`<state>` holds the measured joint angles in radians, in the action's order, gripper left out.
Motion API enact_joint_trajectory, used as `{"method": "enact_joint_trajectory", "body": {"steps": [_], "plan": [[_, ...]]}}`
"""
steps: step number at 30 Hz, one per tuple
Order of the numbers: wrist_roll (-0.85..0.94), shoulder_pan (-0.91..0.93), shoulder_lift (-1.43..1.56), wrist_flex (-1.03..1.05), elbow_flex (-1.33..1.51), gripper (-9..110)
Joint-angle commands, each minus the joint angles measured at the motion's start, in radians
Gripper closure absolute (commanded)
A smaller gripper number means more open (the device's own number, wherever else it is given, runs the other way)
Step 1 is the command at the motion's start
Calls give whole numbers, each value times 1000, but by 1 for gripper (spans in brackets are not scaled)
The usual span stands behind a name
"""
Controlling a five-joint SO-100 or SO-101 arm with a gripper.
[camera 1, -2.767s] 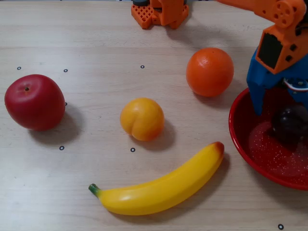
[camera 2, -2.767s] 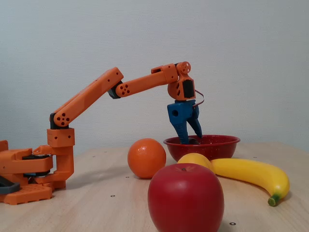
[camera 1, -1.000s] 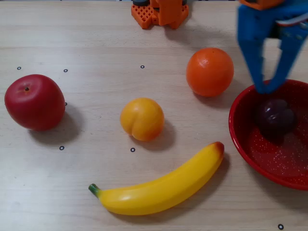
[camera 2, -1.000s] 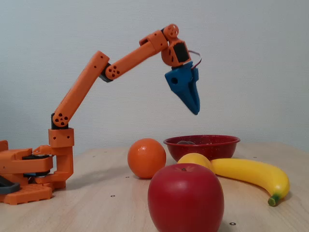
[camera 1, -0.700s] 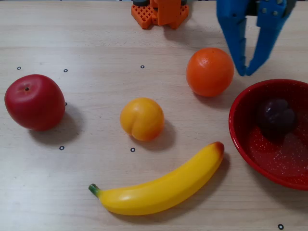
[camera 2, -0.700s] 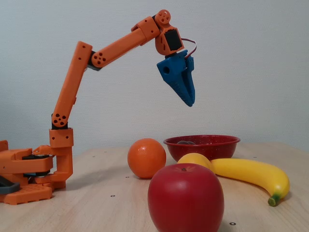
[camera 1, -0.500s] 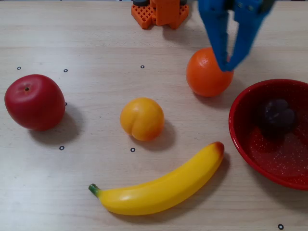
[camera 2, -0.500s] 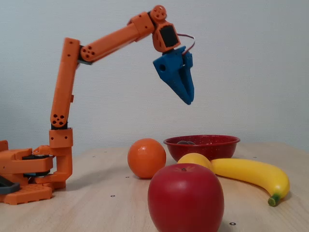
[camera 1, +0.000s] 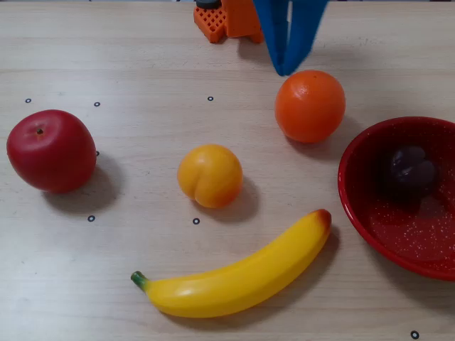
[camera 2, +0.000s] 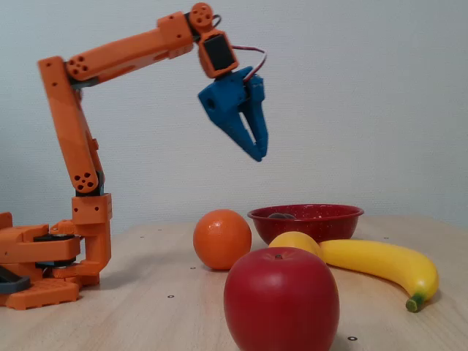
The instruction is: Put plum in the red bowl.
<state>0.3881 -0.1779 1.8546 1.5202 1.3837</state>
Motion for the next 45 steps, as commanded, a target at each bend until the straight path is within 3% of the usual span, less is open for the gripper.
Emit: {"method": "enact_joint_trajectory", "body": {"steps": [1,18,45], "plan": [[-29,43,146,-46,31,102],[-54,160,753,-239,723,102],[-123,261,1470,-176,1350,102]]}}
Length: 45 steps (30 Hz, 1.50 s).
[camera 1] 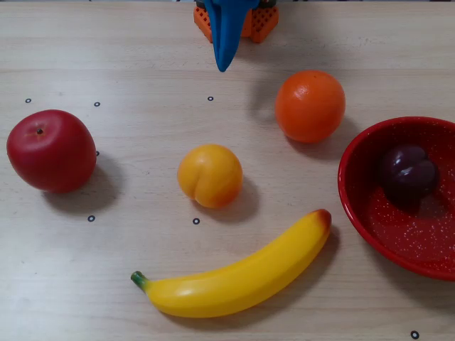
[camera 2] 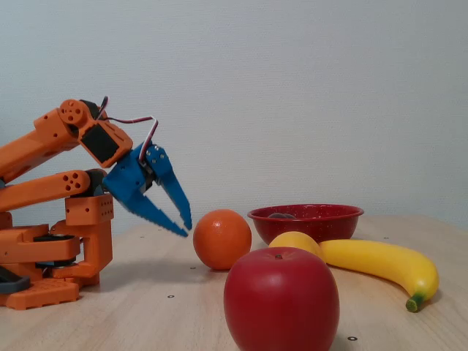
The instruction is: Put plum in the red bowl.
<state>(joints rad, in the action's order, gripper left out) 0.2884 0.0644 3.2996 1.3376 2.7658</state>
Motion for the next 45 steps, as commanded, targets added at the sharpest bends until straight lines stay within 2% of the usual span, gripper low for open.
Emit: {"method": "enact_joint_trajectory", "body": {"steps": [1,31,45], "plan": [[-23,17,31,2,-21,102],[-204,-54,31,-517,419,102],[-272,-86,32,-488,420,102]]}}
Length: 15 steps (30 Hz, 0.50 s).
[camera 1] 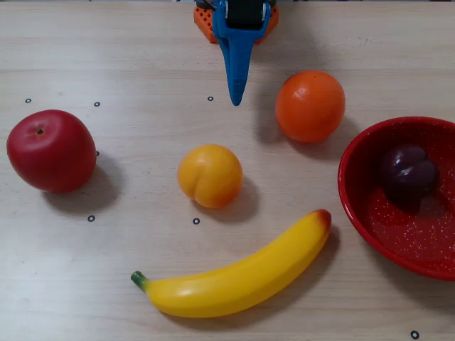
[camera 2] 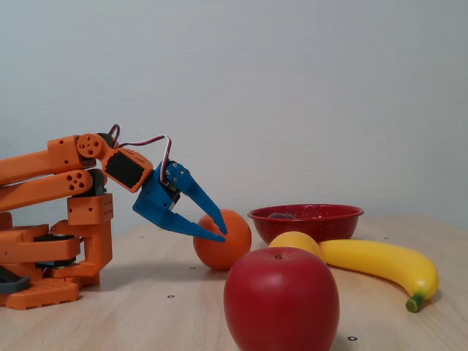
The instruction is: Put plum in the red bowl.
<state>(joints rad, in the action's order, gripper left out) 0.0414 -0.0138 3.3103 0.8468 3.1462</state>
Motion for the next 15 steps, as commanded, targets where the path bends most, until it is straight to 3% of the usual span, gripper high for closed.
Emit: {"method": "enact_joint_trajectory", "body": {"steps": [1,15], "plan": [[-32,-2,21,3,40,102],[-64,9,21,11,40,102]]}}
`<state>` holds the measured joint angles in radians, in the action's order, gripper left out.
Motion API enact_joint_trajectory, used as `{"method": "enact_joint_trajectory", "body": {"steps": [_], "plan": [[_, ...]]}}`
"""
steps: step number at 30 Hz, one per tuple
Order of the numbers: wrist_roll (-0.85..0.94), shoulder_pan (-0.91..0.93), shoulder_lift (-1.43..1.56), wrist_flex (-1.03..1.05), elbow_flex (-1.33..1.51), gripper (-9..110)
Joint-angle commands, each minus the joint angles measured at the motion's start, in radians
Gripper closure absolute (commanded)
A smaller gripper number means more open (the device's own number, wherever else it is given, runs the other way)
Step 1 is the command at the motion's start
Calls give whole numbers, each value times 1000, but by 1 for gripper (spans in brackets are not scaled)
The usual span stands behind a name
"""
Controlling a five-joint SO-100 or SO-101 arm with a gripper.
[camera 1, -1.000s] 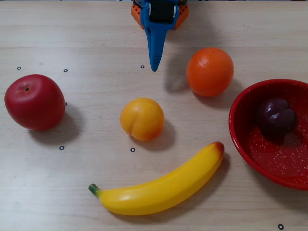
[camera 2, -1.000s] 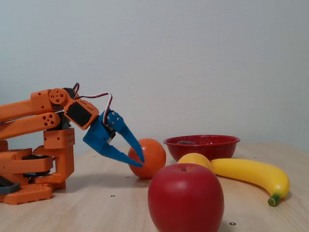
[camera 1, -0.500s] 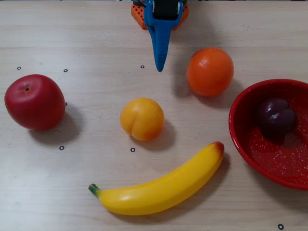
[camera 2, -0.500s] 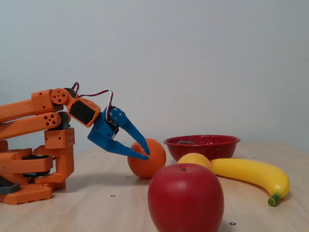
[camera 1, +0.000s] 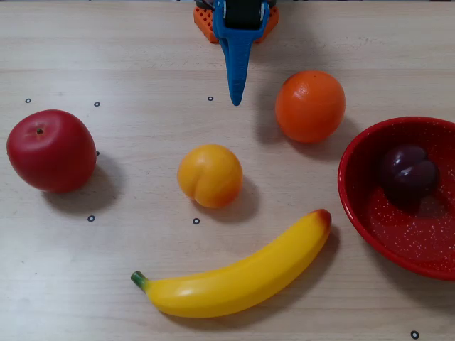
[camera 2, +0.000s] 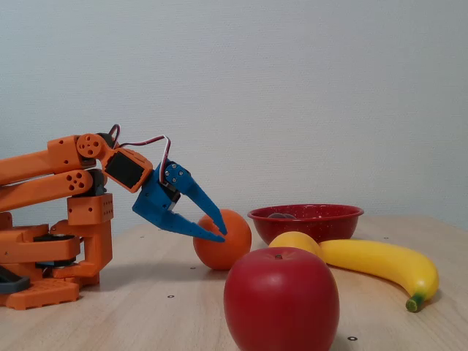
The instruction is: Put plum in the red bowl.
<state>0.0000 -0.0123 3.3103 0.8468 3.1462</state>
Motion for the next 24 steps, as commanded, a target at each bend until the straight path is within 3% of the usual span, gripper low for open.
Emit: {"method": "enact_joint_trajectory", "body": {"steps": [1,24], "plan": [[-26,9,21,11,40,102],[-9,3,21,11,40,102]]}}
